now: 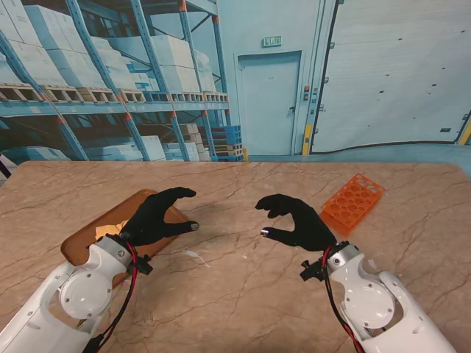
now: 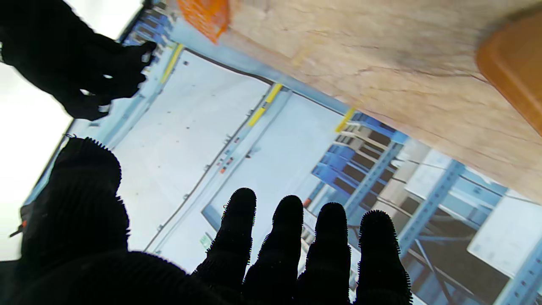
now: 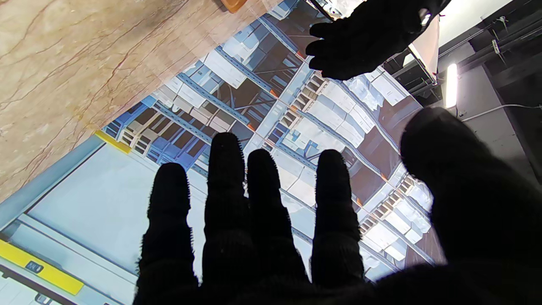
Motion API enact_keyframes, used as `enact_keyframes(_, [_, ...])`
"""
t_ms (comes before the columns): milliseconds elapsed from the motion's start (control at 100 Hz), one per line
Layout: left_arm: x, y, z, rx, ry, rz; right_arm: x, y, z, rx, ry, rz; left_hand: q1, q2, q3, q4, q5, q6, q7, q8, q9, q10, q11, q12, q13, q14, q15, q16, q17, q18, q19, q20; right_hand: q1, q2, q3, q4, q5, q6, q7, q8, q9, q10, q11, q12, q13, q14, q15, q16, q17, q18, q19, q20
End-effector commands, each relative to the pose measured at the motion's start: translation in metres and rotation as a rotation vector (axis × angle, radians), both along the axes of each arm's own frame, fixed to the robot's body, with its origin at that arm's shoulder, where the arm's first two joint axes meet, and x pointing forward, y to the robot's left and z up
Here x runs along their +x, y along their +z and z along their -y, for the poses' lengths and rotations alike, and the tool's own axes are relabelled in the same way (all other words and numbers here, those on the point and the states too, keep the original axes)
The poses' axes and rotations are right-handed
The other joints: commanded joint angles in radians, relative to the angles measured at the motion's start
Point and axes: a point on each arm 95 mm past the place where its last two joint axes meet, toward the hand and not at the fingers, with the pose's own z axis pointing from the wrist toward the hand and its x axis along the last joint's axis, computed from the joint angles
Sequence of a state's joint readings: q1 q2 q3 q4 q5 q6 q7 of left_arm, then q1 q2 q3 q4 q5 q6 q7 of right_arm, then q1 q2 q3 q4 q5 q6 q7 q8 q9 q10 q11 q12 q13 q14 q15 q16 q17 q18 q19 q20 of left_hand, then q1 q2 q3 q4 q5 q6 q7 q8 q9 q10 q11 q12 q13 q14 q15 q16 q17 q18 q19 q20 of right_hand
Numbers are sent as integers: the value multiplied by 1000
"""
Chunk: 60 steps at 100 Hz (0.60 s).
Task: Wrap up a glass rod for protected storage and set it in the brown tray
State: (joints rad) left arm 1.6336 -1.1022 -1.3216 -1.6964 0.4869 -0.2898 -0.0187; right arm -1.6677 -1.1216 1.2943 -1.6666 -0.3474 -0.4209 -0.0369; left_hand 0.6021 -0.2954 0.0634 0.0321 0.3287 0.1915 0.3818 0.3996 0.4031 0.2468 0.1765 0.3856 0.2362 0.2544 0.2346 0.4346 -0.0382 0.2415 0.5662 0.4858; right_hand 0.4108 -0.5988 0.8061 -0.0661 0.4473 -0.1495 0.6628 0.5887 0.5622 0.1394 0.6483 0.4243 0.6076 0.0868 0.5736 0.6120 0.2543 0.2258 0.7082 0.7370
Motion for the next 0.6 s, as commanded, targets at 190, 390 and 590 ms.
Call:
enact_keyframes(190, [-16, 4, 13, -33, -108, -29, -11, 6, -6, 51, 60, -7, 25, -21, -15, -38, 27, -48, -48, -5, 33, 8, -50, -10, 26, 20, -26, -15, 23, 27, -31, -22, -4, -9, -44, 15, -45, -103, -8, 5, 4, -8, -10, 7, -12, -2, -1, 3, -6, 0, -21, 24])
enact_keyframes(390, [-25, 8, 20, -69, -153, -39, -18, 11, -4, 63, 93, 12, 29, -33, -12, -41, 42, -64, -33, 12, 64, 10, -58, -5, 52, 31, -19, -9, 44, 46, -31, -23, -14, -9, -92, 16, -62, -72, -14, 3, 0, -17, -25, 4, -18, -4, -15, 0, -8, 0, -29, 25])
enact_keyframes(590, [-33, 13, 22, -81, -215, -50, -26, 15, 0, 73, 102, 50, 27, -33, -9, -43, 44, -69, -32, 18, 75, 8, -66, -3, 59, 31, -21, -9, 51, 52, -31, -23, -20, -8, -116, 22, -55, -45, -25, -3, 3, -16, -33, 6, -16, -6, -24, -2, -5, -1, -33, 27])
